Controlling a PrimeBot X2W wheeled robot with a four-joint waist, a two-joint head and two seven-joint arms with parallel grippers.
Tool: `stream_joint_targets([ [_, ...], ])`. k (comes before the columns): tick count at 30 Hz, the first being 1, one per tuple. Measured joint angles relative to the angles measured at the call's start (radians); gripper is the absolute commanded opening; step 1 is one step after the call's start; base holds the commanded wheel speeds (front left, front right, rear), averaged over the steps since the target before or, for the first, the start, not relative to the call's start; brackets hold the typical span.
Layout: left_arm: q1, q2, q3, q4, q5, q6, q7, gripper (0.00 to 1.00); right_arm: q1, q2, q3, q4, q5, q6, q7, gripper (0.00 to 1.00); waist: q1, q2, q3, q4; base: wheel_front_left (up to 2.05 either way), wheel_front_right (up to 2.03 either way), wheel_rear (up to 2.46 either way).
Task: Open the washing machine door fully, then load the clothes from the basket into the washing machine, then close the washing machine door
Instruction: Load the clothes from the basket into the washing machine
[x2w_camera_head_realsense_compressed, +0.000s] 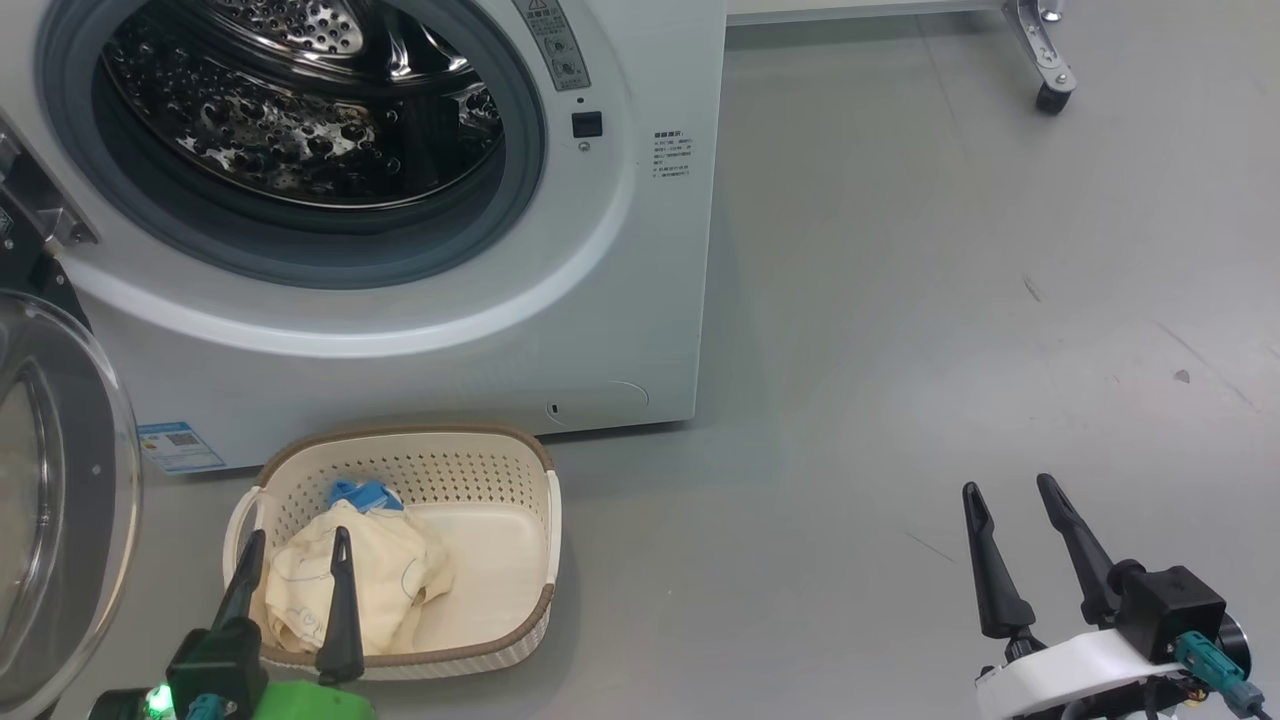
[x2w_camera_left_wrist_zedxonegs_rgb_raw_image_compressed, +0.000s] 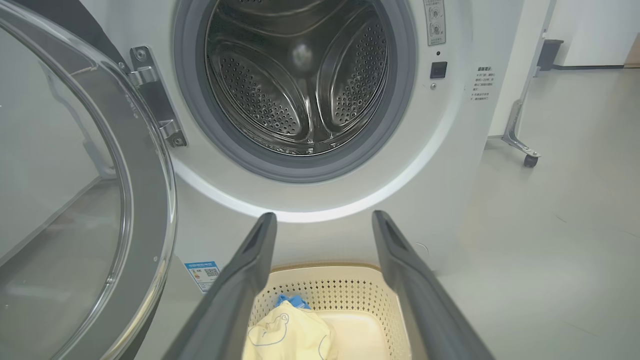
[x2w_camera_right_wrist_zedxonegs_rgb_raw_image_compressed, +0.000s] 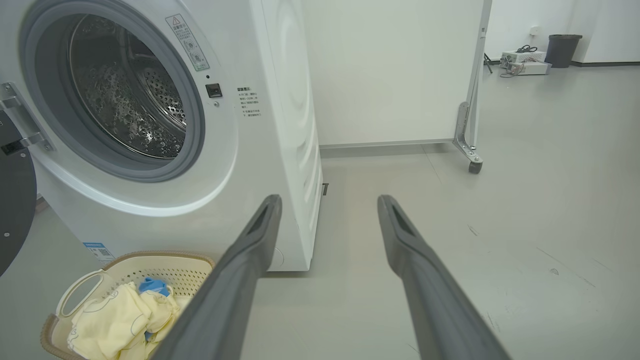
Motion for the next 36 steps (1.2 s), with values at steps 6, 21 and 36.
stream_joint_targets([
  [6, -0.037, 0.000, -0.036, 0.029, -0.005, 0.000, 0.007, 1.00, -0.003, 0.000, -0.003, -0.021, 0.000, 0.000, 0.000, 1.00, 0.0000, 0.0000, 0.030, 0.003, 0.00, 0.00, 0.00],
  [21, -0.255, -0.001, -0.077, 0.258, -0.084, 0.000, 0.152, 1.00, -0.082, -0.013, -0.003, -0.074, 0.000, 0.008, 0.000, 1.00, 0.0000, 0.0000, 0.187, -0.006, 0.00, 0.00, 0.00],
  [36, -0.570, 0.045, -0.072, 0.496, -0.037, 0.032, 0.351, 1.00, -0.203, -0.030, 0.009, -0.124, 0.014, 0.008, 0.000, 1.00, 0.0000, 0.0000, 0.399, -0.049, 0.00, 0.00, 0.00],
])
